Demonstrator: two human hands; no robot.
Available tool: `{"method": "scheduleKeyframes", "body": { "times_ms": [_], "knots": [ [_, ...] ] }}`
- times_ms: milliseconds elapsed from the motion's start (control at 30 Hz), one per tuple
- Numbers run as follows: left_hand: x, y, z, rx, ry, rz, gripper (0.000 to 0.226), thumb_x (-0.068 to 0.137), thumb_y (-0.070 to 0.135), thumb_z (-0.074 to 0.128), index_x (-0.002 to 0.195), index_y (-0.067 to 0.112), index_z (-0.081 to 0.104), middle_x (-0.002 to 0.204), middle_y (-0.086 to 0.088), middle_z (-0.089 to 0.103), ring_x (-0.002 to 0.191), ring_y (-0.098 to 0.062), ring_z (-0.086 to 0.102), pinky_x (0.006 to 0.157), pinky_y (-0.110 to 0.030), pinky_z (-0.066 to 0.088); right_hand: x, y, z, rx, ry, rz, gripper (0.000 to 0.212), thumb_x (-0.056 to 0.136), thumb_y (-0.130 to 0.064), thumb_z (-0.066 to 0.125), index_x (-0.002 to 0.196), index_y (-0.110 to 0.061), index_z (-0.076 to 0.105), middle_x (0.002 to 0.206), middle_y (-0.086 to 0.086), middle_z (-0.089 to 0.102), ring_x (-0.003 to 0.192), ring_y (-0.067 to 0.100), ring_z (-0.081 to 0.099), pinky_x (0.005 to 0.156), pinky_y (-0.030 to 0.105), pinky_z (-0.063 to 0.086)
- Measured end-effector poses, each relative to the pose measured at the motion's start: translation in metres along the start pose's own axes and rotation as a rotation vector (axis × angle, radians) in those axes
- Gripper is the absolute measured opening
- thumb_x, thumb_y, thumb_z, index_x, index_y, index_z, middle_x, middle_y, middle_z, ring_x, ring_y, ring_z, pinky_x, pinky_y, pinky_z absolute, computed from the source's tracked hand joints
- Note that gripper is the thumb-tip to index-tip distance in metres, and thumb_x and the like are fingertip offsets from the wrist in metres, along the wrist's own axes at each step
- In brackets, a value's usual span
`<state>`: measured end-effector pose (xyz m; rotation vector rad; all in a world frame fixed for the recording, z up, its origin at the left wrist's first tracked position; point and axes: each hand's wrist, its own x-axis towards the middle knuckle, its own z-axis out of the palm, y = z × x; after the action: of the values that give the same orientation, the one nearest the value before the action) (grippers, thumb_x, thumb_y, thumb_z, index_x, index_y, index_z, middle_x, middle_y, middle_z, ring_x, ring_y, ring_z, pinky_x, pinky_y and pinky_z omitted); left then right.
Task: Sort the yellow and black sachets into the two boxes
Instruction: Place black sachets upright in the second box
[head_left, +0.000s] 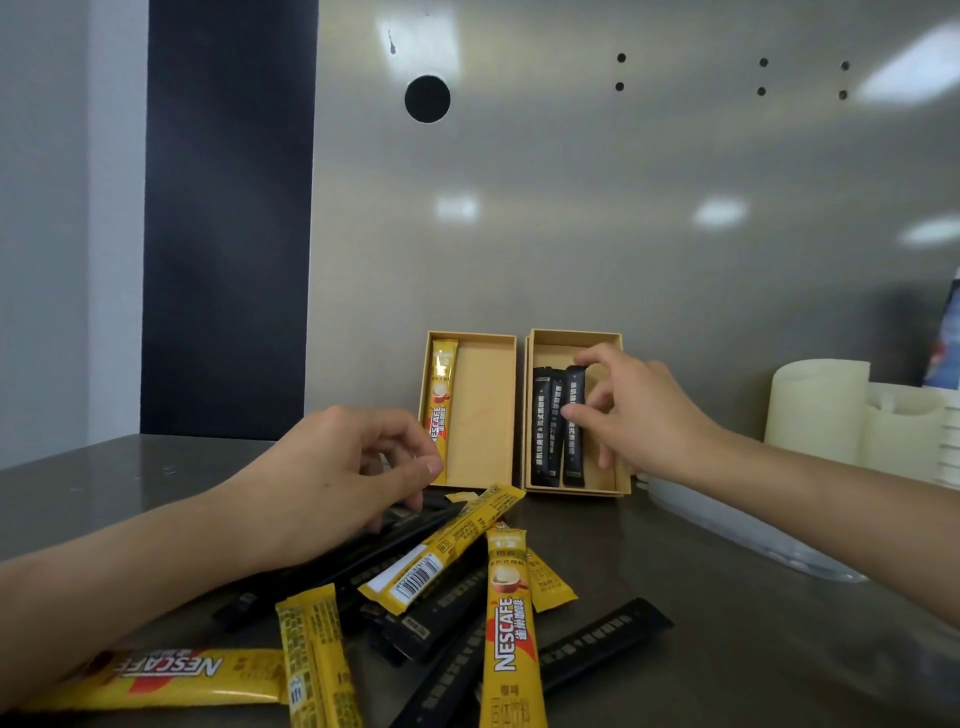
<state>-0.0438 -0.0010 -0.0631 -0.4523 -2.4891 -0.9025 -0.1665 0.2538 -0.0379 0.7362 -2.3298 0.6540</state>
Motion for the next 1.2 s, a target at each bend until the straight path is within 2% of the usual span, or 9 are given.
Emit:
{"method": "scheduleKeyframes", "body": {
  "times_ms": [100, 233, 400, 567, 800, 867, 1000, 1067, 1200],
  "knots": [
    [0.001, -0.002, 0.0, 0.001, -0.007, 0.012, 0.008, 0.092, 0.037, 0.065, 0.087, 0.032, 0.07, 0.08, 0.006, 0.076, 0.06, -0.018, 0.068, 0.061, -0.025, 0.06, -0.002, 0.002, 0.001, -0.043, -0.004, -0.026, 0.054, 0.097, -0.03, 0.065, 0.145, -0.018, 0.044, 0.074, -0.003, 0.076, 0.046, 0.001, 0.065, 0.054, 0.005, 0.046],
    [0.001, -0.002, 0.001, -0.005, 0.0, 0.004, 0.009, 0.092, 0.036, 0.066, 0.086, 0.031, 0.071, 0.08, 0.005, 0.076, 0.057, -0.011, 0.066, 0.062, -0.025, 0.06, 0.0, 0.007, 0.005, -0.161, 0.04, -0.067, 0.054, 0.095, -0.035, 0.066, 0.143, -0.017, 0.048, 0.074, -0.004, 0.075, 0.046, 0.003, 0.061, 0.08, 0.033, 0.059],
    [0.001, 0.0, 0.001, 0.018, -0.002, 0.006, 0.01, 0.091, 0.039, 0.066, 0.085, 0.033, 0.071, 0.079, 0.007, 0.076, 0.061, -0.016, 0.069, 0.062, -0.024, 0.059, -0.003, 0.007, 0.011, -0.254, 0.012, -0.077, 0.053, 0.093, -0.035, 0.068, 0.14, -0.018, 0.05, 0.098, 0.002, 0.074, 0.081, 0.019, 0.07, 0.081, 0.044, 0.06],
    [0.0, 0.002, 0.0, 0.041, 0.035, -0.015, 0.011, 0.091, 0.038, 0.065, 0.085, 0.031, 0.071, 0.077, 0.008, 0.076, 0.062, -0.014, 0.07, 0.064, -0.026, 0.06, -0.004, 0.005, 0.013, -0.278, 0.026, -0.08, 0.044, 0.098, -0.034, 0.061, 0.139, -0.019, 0.05, 0.102, 0.002, 0.075, 0.093, 0.02, 0.07, 0.079, 0.041, 0.06],
    [0.008, -0.01, -0.014, 0.278, 0.245, -0.131, 0.01, 0.096, 0.035, 0.06, 0.089, 0.036, 0.067, 0.075, 0.016, 0.073, 0.071, -0.007, 0.069, 0.077, -0.038, 0.06, -0.017, -0.018, 0.011, -0.112, 0.14, -0.234, 0.019, 0.101, -0.033, 0.051, 0.113, -0.031, 0.065, 0.068, -0.015, 0.063, 0.064, 0.005, 0.059, 0.06, 0.024, 0.046],
    [0.011, -0.017, -0.021, 0.457, 0.217, -0.172, 0.016, 0.097, 0.027, 0.054, 0.093, 0.04, 0.064, 0.085, 0.018, 0.071, 0.086, -0.007, 0.068, 0.084, -0.04, 0.059, -0.027, -0.034, 0.016, 0.051, 0.048, -0.322, 0.022, 0.102, -0.032, 0.051, 0.115, -0.033, 0.068, 0.08, -0.019, 0.067, 0.076, 0.002, 0.062, 0.064, 0.013, 0.043],
    [0.012, -0.029, -0.024, 0.575, 0.057, -0.234, 0.028, 0.099, 0.022, 0.053, 0.12, 0.035, 0.066, 0.118, 0.011, 0.069, 0.108, -0.011, 0.065, 0.099, -0.033, 0.053, -0.046, -0.051, 0.034, 0.17, -0.286, -0.364, 0.031, 0.104, -0.037, 0.045, 0.129, -0.034, 0.065, 0.12, -0.022, 0.065, 0.117, -0.008, 0.054, 0.098, 0.013, 0.041],
    [0.01, -0.034, -0.022, 0.616, -0.039, -0.271, 0.034, 0.097, 0.032, 0.059, 0.13, 0.029, 0.064, 0.124, 0.008, 0.068, 0.114, -0.013, 0.063, 0.101, -0.028, 0.05, -0.05, -0.05, 0.039, 0.212, -0.365, -0.365, 0.031, 0.104, -0.037, 0.046, 0.122, -0.029, 0.07, 0.117, -0.017, 0.068, 0.115, -0.003, 0.057, 0.1, 0.024, 0.046],
    [0.011, -0.035, -0.023, 0.566, -0.117, -0.294, 0.029, 0.09, 0.031, 0.071, 0.119, 0.024, 0.073, 0.101, 0.012, 0.074, 0.099, -0.007, 0.067, 0.094, -0.022, 0.052, -0.051, -0.049, 0.04, 0.212, -0.35, -0.352, 0.04, 0.101, -0.046, 0.044, 0.104, -0.021, 0.075, 0.1, -0.005, 0.07, 0.101, 0.009, 0.063, 0.09, 0.037, 0.05]
  ]
}}
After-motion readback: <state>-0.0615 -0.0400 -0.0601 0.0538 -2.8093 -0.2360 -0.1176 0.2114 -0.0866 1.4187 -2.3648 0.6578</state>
